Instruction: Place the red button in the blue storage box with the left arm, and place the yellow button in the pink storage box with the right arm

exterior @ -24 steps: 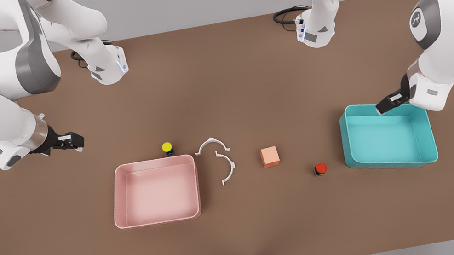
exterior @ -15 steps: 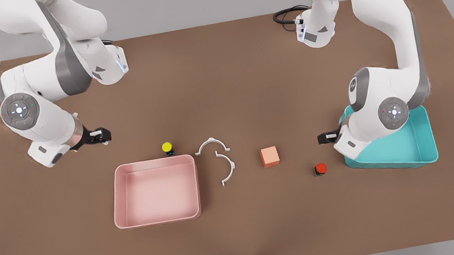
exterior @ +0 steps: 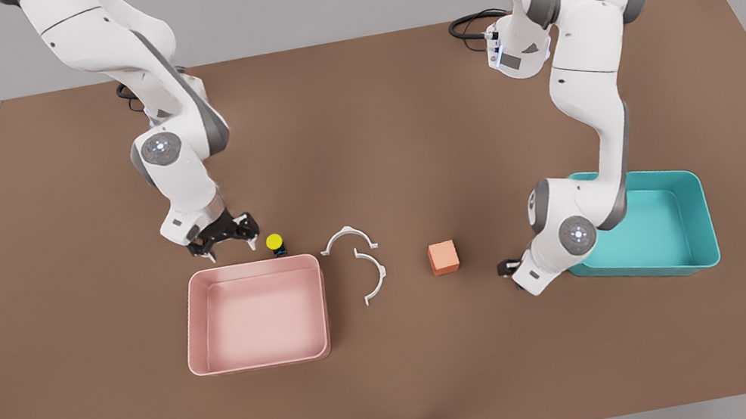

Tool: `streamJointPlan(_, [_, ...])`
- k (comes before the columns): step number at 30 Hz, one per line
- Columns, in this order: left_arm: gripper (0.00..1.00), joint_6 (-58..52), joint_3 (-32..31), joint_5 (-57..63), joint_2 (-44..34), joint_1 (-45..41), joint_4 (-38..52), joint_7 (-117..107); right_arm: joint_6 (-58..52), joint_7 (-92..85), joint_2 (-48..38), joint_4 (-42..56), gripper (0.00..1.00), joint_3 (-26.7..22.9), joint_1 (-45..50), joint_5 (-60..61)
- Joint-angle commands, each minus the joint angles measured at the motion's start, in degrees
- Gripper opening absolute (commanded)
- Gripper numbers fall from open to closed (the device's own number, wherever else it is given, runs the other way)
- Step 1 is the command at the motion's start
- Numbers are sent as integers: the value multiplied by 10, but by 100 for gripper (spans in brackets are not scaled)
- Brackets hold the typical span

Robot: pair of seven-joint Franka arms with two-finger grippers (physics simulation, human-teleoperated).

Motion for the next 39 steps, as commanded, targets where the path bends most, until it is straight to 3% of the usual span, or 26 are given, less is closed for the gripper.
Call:
streamJointPlan(1, [100, 49, 0, 2, 13, 0, 1, 36, 53, 157, -10, 1, 100, -20, 43, -18])
streamJointPlan(2, [98, 49, 0, 3, 13, 0, 3, 39, 43, 167, -16, 0, 100, -20, 42, -39])
streamJointPlan(4, [69, 49, 0, 21, 12, 0, 4, 38, 27, 170, -25, -1, 100, -20, 42, -46])
streamJointPlan(8, [57, 48, 0, 24, 5, -1, 5, 36, 6, 242, -43, -18, 100, -21, 77, -46])
streamJointPlan(11, [47, 48, 0, 24, 5, -1, 5, 36, 6, 261, -34, -9, 100, -53, 143, -47])
streamJointPlan(13, [44, 39, 0, 28, -10, 1, 5, 34, -27, 264, 14, 54, 100, -60, 177, -56])
streamJointPlan(16, [45, -69, 12, 40, -86, 4, 5, 36, -32, 342, 31, 64, 100, -55, 188, -152])
streamJointPlan(18, [45, -138, 46, 40, -135, 10, 5, 89, -34, 342, 23, 57, 100, -52, 187, -152])
streamJointPlan(25, [46, -221, 52, 40, -205, 189, -26, 448, -35, 390, 24, 23, 100, -54, 178, -186])
streamJointPlan(28, [46, -173, 54, 40, -186, 197, -84, 463, -62, 392, 46, 27, 100, -42, 161, -216])
streamJointPlan(32, [48, -105, 54, 40, -120, 195, -81, 463, -57, 421, 44, 26, 100, -29, 162, -225])
streamJointPlan(33, [54, -103, 54, 40, -114, 195, -80, 463, -57, 421, 44, 27, 100, -29, 163, -225])
streamJointPlan(34, [100, -103, 53, 38, -108, 194, -79, 460, -57, 421, 45, 27, 100, -29, 163, -225])
streamJointPlan(37, [100, -111, 52, 37, -126, 188, -76, 440, -49, 421, 56, 29, 100, -33, 162, -226])
streamJointPlan(39, [100, -128, 52, 37, -207, 186, -75, 420, -48, 421, 78, 36, 100, -33, 162, -226])
